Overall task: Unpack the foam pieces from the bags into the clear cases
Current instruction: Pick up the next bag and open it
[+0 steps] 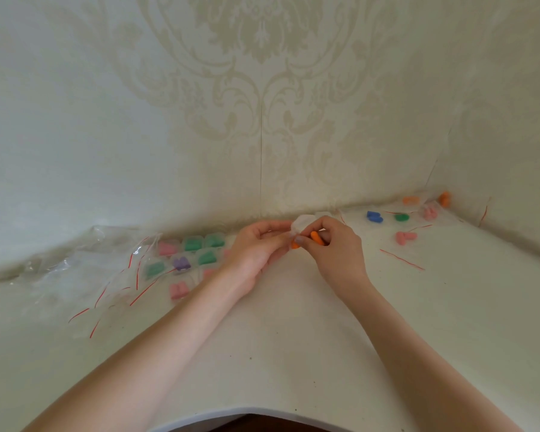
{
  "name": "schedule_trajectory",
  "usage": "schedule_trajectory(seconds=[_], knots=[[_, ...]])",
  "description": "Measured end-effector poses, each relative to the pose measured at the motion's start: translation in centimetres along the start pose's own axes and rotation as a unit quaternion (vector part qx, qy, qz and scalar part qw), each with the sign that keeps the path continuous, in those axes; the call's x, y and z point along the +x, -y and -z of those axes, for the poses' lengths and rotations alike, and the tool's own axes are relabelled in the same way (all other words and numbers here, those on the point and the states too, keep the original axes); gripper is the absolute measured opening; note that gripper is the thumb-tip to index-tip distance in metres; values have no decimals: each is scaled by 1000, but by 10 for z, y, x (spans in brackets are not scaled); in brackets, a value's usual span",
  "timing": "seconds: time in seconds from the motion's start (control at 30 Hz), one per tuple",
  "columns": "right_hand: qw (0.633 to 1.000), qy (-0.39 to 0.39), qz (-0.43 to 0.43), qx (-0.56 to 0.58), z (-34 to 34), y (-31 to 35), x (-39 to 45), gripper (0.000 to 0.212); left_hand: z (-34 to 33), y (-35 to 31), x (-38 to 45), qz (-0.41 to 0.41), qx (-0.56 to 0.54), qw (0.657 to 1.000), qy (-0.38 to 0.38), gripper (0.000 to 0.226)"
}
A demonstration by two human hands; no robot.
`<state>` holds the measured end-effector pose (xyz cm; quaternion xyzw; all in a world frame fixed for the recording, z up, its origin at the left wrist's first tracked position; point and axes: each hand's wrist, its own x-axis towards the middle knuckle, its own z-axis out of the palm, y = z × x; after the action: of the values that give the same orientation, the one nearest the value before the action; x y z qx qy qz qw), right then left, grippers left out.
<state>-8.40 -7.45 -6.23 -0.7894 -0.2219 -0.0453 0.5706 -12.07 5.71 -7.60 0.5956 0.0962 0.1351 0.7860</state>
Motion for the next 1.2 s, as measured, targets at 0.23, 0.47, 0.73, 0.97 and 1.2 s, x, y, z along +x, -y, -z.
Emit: schedule_trajectory(seconds=[0.23,0.47,0.73,0.97,1.2], knots=[[999,-5,-25,32,-2,1,1,23,0,-4,0,10,4,999,-50,12],[998,-40,-23,48,0,-3,6,18,-4,-4,-2,24,-5,999,-28,24],[998,-30,-17,44,-1,-3,5,22,-5,-6,-5,32,3,999,-1,11],[998,-39,36,-33,-3,-8,4,18,-5,-7,-8,44,2,999,14,11],[999,-26,34,-6,0,-12,7,25,-7,-12,-10,59,8,998,17,14]])
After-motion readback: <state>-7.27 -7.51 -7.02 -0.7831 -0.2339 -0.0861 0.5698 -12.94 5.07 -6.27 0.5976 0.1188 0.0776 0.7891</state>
